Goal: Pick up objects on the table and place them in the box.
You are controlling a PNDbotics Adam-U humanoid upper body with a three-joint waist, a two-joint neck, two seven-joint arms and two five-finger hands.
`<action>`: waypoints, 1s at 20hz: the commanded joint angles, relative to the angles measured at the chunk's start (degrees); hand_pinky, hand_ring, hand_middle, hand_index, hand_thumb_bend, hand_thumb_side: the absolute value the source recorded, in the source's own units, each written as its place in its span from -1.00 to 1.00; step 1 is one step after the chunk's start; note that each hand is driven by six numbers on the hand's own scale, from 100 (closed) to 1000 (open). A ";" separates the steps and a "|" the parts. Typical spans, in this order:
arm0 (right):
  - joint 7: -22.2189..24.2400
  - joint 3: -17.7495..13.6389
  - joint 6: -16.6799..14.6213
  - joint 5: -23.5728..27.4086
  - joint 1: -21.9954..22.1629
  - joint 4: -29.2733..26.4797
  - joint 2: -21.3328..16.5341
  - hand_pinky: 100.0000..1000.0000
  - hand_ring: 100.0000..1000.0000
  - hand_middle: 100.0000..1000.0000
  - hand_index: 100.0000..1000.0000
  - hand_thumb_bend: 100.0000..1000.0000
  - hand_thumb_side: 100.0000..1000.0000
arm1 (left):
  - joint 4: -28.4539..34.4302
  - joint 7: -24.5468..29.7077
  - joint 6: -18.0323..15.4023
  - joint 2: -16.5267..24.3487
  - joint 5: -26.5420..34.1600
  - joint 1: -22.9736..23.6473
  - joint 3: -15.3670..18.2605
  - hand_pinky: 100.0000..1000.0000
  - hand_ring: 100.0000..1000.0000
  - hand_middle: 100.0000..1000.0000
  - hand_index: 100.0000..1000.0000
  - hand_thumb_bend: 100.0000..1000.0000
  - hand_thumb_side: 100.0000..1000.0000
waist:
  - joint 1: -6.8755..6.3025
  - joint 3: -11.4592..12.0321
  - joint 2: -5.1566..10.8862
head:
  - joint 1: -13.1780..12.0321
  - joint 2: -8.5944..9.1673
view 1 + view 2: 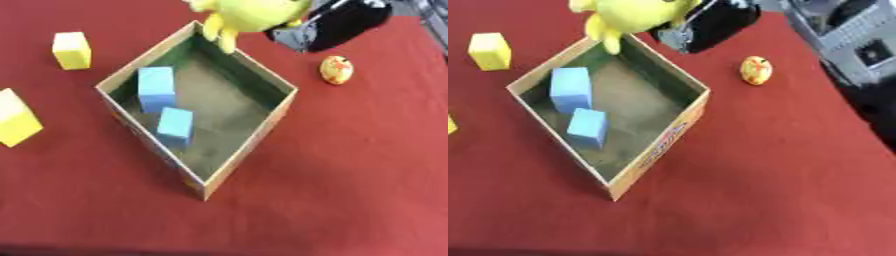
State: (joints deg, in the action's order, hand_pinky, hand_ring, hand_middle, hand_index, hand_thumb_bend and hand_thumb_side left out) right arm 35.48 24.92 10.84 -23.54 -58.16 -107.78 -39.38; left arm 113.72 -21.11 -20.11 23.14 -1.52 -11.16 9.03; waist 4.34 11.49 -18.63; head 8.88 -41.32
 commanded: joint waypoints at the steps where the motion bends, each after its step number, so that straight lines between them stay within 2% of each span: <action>1: 1.36 2.08 -1.52 -3.12 -2.42 4.36 3.47 0.60 0.47 0.03 0.42 -1.00 -1.00 | 0.87 0.23 -0.06 1.37 0.44 -0.64 -0.06 0.89 0.52 0.48 0.65 -0.80 0.46 | 0.03 0.26 1.79 | 0.57 -0.32; 5: 1.91 5.31 -3.72 -7.09 -3.78 10.52 8.03 0.61 0.48 0.06 0.44 -1.00 -1.00 | 0.87 0.30 -0.24 1.40 0.63 -0.85 -0.18 0.89 0.52 0.48 0.65 -0.80 0.45 | -0.27 0.82 1.72 | 1.03 -0.12; 9: 1.73 6.72 -5.27 -8.94 -3.82 15.10 10.28 0.62 0.54 0.13 0.52 -1.00 -1.00 | 0.87 0.44 -0.20 1.27 0.77 -0.87 -0.25 0.89 0.52 0.48 0.65 -0.81 0.46 | -0.29 0.90 1.67 | 1.17 0.17; 13: 1.75 7.03 -6.74 -10.01 -3.77 16.61 10.86 0.69 0.71 0.40 0.74 -1.00 -1.00 | 0.87 0.61 -0.17 1.24 0.86 -1.01 -0.33 0.89 0.52 0.48 0.65 -0.81 0.46 | -0.30 0.74 1.61 | 1.27 0.38; 15: 2.32 7.02 -7.93 -10.23 -3.64 16.64 10.80 0.78 0.85 0.56 0.84 -1.00 -0.62 | 0.87 0.64 -0.13 1.23 0.89 -1.01 -0.33 0.89 0.52 0.48 0.65 -0.81 0.46 | -0.31 0.65 1.58 | 1.18 0.39; 17: 3.52 7.01 -9.33 -10.83 -3.46 16.61 10.68 0.82 0.92 0.64 0.88 -0.99 -0.30 | 0.87 0.68 -0.11 1.19 0.91 -1.02 -0.35 0.89 0.52 0.48 0.65 -0.81 0.46 | -0.31 0.58 1.56 | 1.14 0.39; 20: 6.43 7.03 -11.71 -11.86 -3.22 16.74 10.58 0.87 0.97 0.72 0.92 -0.90 -0.20 | 0.87 0.70 -0.06 1.13 0.92 -1.01 -0.34 0.89 0.52 0.48 0.65 -0.81 0.46 | -0.29 0.51 1.55 | 1.19 0.38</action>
State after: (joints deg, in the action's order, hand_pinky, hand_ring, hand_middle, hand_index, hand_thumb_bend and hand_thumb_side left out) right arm 40.91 32.52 0.03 -34.72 -60.46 -90.77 -28.01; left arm 113.72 -20.65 -20.18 23.14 -0.77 -11.64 8.70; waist 4.34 12.03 -18.63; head 10.05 -41.45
